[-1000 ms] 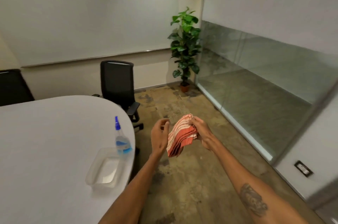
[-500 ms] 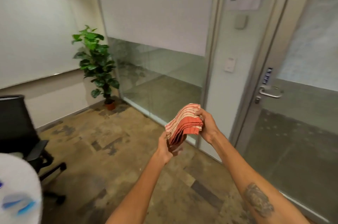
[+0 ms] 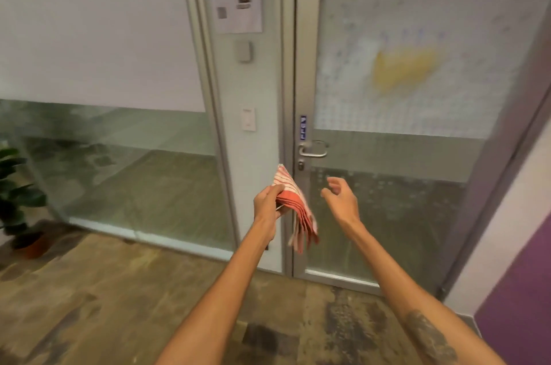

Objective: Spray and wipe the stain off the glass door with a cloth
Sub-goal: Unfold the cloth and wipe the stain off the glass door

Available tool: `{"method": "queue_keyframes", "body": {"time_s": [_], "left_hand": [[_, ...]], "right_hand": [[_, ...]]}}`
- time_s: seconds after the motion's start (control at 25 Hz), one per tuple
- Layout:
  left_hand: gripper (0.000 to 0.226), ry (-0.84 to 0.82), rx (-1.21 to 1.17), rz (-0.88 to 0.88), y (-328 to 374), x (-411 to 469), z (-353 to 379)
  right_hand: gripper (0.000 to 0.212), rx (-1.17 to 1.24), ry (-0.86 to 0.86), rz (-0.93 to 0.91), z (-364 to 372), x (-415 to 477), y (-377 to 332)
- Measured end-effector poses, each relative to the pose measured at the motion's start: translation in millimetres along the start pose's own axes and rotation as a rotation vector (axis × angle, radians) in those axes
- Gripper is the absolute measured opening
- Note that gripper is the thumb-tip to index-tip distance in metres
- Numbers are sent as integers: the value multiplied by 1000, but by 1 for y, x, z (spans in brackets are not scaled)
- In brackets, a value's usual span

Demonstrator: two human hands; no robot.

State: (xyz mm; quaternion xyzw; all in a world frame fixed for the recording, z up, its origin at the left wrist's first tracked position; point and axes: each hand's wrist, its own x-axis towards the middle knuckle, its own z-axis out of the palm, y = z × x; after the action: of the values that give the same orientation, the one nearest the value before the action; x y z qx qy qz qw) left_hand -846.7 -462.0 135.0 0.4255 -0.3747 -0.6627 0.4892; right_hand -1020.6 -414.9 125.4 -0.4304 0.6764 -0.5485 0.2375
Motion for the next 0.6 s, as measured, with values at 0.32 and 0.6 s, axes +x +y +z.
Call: {"method": "queue_keyframes", "body": {"time_s": [0.32,0.6], "left_hand": [[44,-224,66,122,5,104,158],[23,-442,192,236,-18,185,249]], "right_hand": [[22,20,-37,-242,-67,114,-10],[29,19,134,-214,-117,201,10]]}}
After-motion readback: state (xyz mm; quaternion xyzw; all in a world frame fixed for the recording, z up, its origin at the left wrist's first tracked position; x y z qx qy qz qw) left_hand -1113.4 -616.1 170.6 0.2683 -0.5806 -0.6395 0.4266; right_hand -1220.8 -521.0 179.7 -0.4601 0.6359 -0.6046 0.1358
